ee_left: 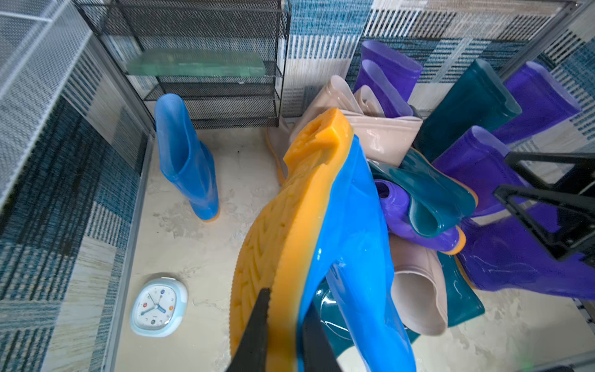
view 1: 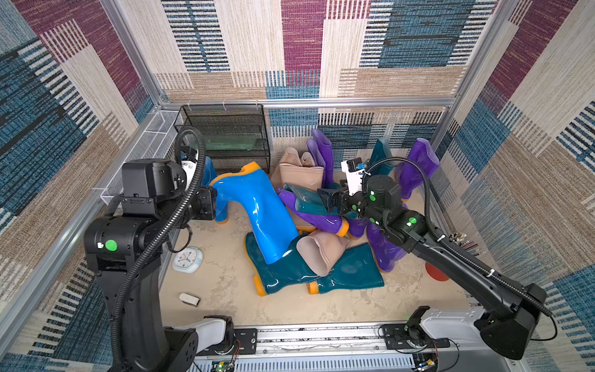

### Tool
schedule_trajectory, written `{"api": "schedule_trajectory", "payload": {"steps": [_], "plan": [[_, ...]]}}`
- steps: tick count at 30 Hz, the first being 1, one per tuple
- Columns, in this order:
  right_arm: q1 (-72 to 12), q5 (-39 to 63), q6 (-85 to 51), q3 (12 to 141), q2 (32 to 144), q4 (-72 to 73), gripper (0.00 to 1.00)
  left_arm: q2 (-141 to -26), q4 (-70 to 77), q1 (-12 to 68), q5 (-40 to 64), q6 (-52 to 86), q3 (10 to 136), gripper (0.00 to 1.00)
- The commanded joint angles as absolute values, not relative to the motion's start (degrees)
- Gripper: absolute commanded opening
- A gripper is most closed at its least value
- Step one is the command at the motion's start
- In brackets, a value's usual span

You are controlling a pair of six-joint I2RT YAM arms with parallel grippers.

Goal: Match and arrange rain boots in pairs
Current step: Pick up the rain boot from the rain pile shoes, then place the rain boot at the center of the board.

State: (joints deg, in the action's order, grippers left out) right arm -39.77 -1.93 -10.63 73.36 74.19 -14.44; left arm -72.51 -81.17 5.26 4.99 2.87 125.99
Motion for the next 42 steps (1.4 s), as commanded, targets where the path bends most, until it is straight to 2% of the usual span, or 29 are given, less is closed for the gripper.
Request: {"api": "schedule_trajectory", "payload": {"steps": [1,4,15,19,24,28,32,36,42], "plan": [[-39.73,-0.87,-10.55,74.23,75.89,-13.26,0.95,-73.46,-74.46,5.28,6.12,3.95,128.54,0.00],[-39.33,-0.60,-10.38,74.21,77.05,-13.26,0.95,-74.22,-73.82,5.27,4.22,3.87,131.53,0.00],[-37.41,0.74,-7.55,77.90,76.59,-17.29,0.95,-77.88,-69.60,5.27,7.85,4.64,135.97,0.00],[-37.70,-3.11,-4.74,77.78,75.85,-18.50,0.95,-79.58,-67.85,5.22,6.59,5.56,139.97,0.00],[-42.15,-14.69,0.89,74.59,74.00,-16.57,0.95,-82.75,-65.84,4.93,8.39,7.52,142.47,0.00],[-46.63,-20.12,5.07,72.01,70.71,-13.98,0.95,-85.08,-64.24,3.59,11.14,10.33,143.88,0.00],[-54.11,-29.23,12.31,66.64,67.97,-10.58,0.95,-87.03,-62.60,1.21,15.94,13.70,143.83,0.00],[-63.52,-39.24,18.37,62.10,69.26,-4.85,0.95,-87.68,-61.85,0.30,18.18,14.80,142.18,0.00],[-69.61,-50.87,24.64,61.25,75.57,7.67,0.95,-86.18,-59.36,-0.04,18.29,15.03,135.57,0.00]]}}
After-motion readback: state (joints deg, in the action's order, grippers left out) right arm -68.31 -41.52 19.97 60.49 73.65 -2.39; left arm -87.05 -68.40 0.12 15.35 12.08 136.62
